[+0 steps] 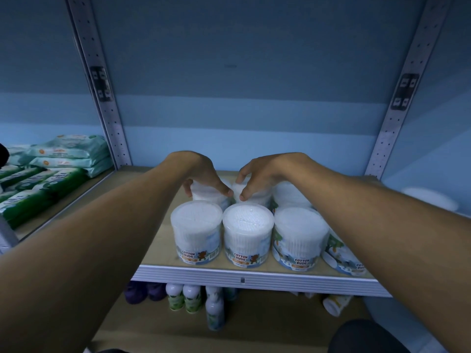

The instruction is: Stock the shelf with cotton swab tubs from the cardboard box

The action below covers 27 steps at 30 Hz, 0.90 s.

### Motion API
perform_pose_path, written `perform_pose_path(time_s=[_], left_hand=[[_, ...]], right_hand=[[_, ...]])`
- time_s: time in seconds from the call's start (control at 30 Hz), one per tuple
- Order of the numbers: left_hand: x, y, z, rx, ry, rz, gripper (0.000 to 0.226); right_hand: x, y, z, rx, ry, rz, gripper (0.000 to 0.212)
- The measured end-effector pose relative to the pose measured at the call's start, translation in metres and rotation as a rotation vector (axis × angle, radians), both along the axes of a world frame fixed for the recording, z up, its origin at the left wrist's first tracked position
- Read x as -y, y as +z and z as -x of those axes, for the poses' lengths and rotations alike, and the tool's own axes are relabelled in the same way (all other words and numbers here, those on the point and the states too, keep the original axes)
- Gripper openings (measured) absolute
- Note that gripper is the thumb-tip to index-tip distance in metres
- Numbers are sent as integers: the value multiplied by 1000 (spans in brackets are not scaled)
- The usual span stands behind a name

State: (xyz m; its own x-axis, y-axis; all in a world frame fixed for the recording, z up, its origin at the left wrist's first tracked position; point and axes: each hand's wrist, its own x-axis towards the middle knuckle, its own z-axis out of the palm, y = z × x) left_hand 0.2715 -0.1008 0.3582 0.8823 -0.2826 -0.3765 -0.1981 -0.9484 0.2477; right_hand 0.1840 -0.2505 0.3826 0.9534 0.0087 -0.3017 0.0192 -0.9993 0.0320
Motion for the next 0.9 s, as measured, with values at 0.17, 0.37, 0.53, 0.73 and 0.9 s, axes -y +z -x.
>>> perform_pose_path(time_s=[0.17, 0.37, 0.53, 0.73, 0.9], left_hand=[[-1, 0, 4, -12, 48, 33, 95], [-3, 1, 11, 6, 71, 37, 77], [-5, 0, 11, 4, 71, 48, 73], [-9, -2, 13, 54, 23, 28, 68], [-15, 0, 19, 153, -70, -21, 73]], right_hand=[[-1, -1, 4, -4, -8, -1, 64], [-2, -2, 5, -8, -24, -30, 63], [0, -3, 6, -6, -43, -77, 56], [2, -3, 3, 1, -45, -90, 53], [10, -7, 9, 91, -28, -108, 64]])
